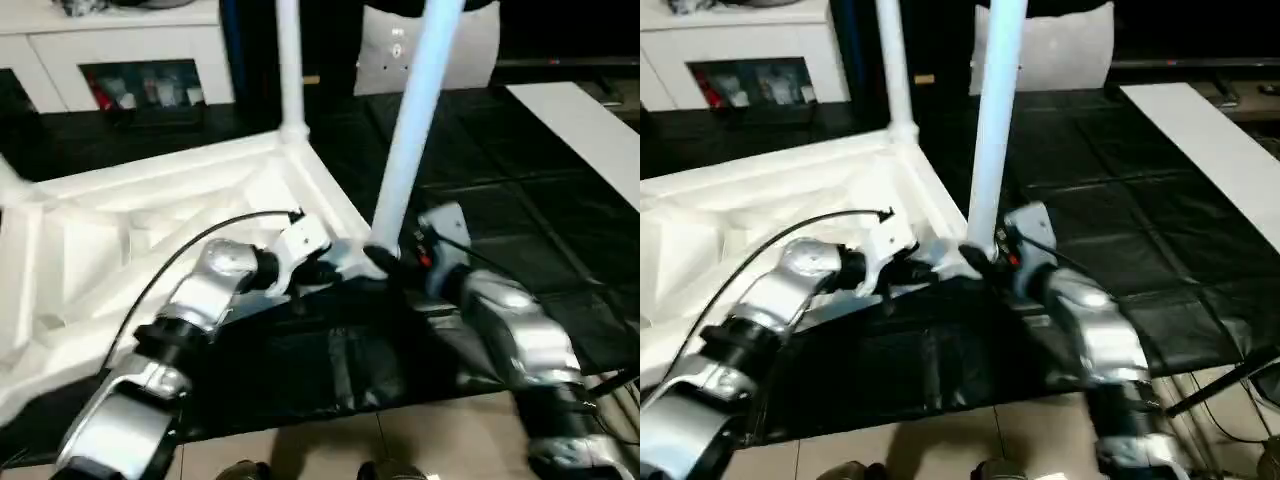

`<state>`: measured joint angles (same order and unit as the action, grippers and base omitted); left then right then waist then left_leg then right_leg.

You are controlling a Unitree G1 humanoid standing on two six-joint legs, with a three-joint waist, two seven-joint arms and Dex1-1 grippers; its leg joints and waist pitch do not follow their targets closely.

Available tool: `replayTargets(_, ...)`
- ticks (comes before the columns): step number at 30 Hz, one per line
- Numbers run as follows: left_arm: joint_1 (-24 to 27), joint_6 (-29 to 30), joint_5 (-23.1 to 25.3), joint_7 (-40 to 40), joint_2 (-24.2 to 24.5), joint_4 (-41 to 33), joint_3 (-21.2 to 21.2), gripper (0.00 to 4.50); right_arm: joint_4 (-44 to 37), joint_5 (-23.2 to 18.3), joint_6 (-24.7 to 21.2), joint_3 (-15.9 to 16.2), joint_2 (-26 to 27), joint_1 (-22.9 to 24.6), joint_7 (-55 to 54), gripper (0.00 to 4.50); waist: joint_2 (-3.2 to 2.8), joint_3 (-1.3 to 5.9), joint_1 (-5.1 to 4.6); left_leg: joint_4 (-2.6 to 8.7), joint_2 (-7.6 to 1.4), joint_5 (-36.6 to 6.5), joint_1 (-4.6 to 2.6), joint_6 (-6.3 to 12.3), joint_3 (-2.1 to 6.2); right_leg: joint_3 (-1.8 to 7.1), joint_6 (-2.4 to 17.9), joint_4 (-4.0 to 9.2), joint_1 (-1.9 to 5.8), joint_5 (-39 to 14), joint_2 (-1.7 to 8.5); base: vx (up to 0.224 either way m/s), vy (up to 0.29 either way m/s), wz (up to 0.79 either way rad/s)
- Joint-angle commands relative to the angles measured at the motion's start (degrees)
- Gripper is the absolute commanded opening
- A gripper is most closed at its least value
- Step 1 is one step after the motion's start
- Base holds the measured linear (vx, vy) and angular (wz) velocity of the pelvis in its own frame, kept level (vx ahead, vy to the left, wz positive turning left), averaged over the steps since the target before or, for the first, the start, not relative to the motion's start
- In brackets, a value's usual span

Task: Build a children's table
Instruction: Rotate leg to tighten

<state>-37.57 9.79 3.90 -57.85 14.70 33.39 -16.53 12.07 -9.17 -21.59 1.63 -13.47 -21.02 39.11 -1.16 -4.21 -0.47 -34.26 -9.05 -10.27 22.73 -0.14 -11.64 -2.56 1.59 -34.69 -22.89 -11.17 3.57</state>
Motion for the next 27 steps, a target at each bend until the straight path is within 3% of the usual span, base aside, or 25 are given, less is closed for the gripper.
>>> replayTargets(1,0.03,-3.32,-1.77,-4.35,-0.21,-3.33,-2.36,0.00,-2.18,-1.91,0.44,4.45,-1.10,1.11,6.67,3.64,-0.13,3.78,0.23,4.02,-4.45,-11.12,-1.68,4.08,2.29,2.80,13.68,4.52,2.63,-7.69,5.02,0.000,0.000,0.00)
replayTargets(5,0.96,-5.06,-3.16,-11.64,2.81,-4.74,-3.31,0.00,-3.07,-3.88,3.88,4.28,-9.87,2.49,20.34,3.64,0.01,3.64,1.15,3.96,-4.60,-12.55,-1.91,3.91,2.14,2.93,13.52,4.65,2.66,-9.99,5.13,0.000,0.000,0.00)
replayTargets(15,1.84,-5.90,-3.84,-20.22,6.62,-7.13,-5.66,0.00,-2.64,-7.26,5.26,5.11,-15.40,2.45,32.73,3.64,-0.26,3.74,2.59,3.97,-4.86,-11.03,-1.95,4.31,2.12,2.69,14.27,4.31,2.59,-8.27,5.20,0.000,0.000,0.00)
replayTargets(21,2.54,-7.34,-4.33,-26.31,9.55,-8.95,-7.45,0.00,-1.80,-8.81,3.96,7.97,-17.30,1.63,40.27,3.03,-0.28,3.63,2.91,4.06,-4.93,-12.02,-1.96,4.24,2.06,2.59,14.41,4.29,2.35,-9.43,5.09,0.000,0.000,0.00)
replayTargets(27,2.51,-8.50,-4.00,-27.30,10.62,-9.04,-7.60,0.00,0.15,-8.68,5.05,9.09,-16.24,0.28,42.21,2.60,-0.12,3.73,3.22,4.15,-4.92,-12.70,-2.02,2.65,2.09,2.68,14.20,4.24,2.31,-11.17,5.21,0.000,0.000,0.00)
